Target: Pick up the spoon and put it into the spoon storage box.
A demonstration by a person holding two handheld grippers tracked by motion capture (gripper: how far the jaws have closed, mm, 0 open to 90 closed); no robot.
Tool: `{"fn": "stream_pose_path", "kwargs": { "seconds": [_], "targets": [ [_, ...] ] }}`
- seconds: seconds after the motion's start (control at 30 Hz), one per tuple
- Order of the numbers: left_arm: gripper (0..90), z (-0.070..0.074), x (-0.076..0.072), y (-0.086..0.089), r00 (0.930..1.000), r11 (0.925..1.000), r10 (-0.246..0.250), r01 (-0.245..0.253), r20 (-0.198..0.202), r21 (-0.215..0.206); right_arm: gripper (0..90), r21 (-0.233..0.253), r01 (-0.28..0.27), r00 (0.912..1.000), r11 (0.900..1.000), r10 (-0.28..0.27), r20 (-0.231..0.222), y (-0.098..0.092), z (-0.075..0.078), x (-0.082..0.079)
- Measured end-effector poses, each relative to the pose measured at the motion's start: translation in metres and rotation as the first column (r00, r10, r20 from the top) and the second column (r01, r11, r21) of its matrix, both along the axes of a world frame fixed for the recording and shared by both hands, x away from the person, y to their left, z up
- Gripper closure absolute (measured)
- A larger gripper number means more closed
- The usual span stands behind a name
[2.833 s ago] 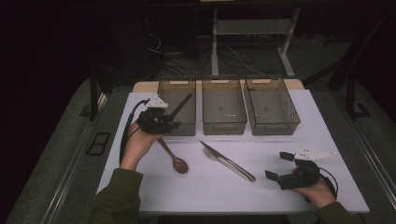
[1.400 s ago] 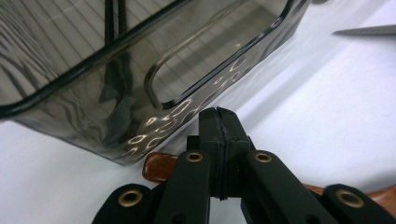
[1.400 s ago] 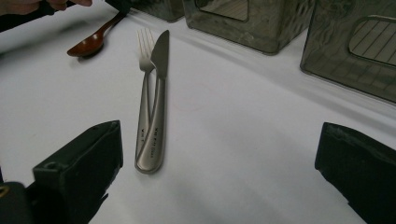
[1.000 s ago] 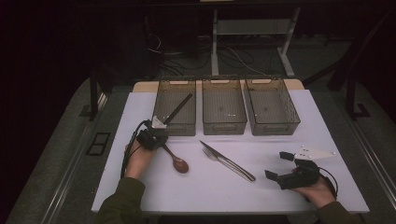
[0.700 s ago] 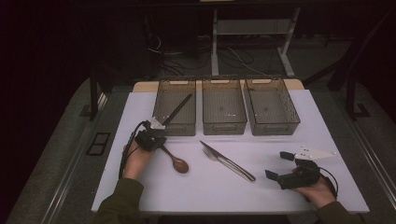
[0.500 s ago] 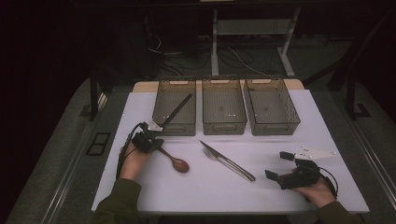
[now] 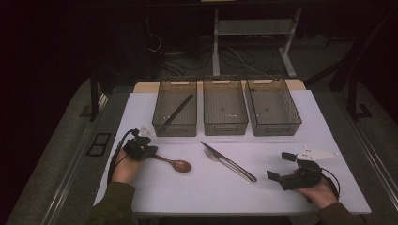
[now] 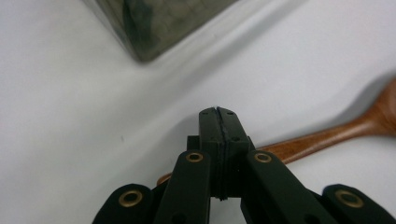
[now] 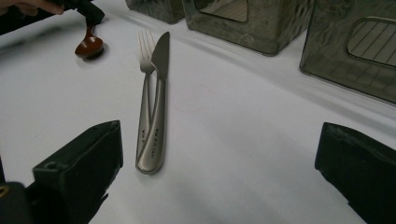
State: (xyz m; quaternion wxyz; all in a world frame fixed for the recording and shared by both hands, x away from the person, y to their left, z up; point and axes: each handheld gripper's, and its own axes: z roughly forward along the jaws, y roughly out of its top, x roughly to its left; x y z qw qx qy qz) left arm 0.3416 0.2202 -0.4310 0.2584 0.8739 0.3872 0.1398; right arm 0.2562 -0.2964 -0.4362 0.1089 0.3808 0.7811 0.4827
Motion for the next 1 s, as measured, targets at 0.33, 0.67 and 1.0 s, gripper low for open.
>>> {"fn": "stream_pose_path", "kwargs": {
  "seconds": [0.33,0.67,1.0],
  "targets": [
    [89.3,0.002,-0.027,0.014,0.9998,0.9999,-0.011,0.011,-0.018,0.003,1.2,0.0,0.0,1.0,1.0,0.0,0.001,0.0,0.0,0.0],
    [89.2,0.01,-0.032,0.019,0.9996,0.9971,0.003,-0.001,0.028,-0.076,1.2,-0.002,-0.001,1.0,1.0,0.001,0.002,0.0,0.0,0.0],
    [69.7,0.025,-0.037,-0.016,0.9929,0.9777,-0.094,0.106,0.073,-0.181,1.2,-0.004,-0.003,1.0,1.0,0.003,0.004,0.0,0.0,0.0]
  ]
}}
